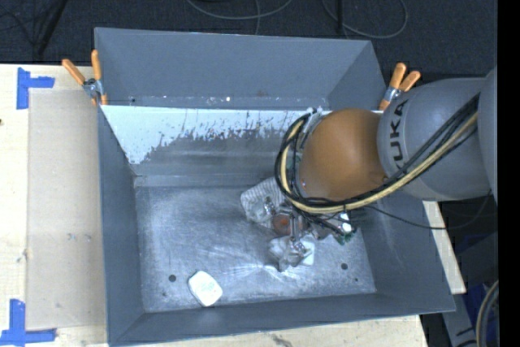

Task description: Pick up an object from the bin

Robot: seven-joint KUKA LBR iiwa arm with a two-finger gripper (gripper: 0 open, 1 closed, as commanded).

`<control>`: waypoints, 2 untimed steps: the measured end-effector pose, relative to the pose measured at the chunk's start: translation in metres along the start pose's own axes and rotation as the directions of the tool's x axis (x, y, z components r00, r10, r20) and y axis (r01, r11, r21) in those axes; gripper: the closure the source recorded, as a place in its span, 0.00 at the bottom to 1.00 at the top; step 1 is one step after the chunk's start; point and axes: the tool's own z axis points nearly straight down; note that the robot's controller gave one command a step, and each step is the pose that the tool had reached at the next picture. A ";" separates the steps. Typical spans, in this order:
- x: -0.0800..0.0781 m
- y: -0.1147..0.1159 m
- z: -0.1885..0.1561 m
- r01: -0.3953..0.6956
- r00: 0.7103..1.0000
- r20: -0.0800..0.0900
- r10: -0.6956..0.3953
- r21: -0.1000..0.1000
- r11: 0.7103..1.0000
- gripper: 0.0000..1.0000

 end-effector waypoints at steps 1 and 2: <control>0.000 0.000 0.000 -0.001 1.000 -0.001 0.001 0.000 1.000 0.00; 0.006 -0.073 0.001 0.124 0.992 -0.032 -0.125 -0.013 0.992 1.00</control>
Offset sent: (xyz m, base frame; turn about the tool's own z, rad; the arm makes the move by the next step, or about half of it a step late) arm 0.0298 -0.0678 -0.0059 -0.1287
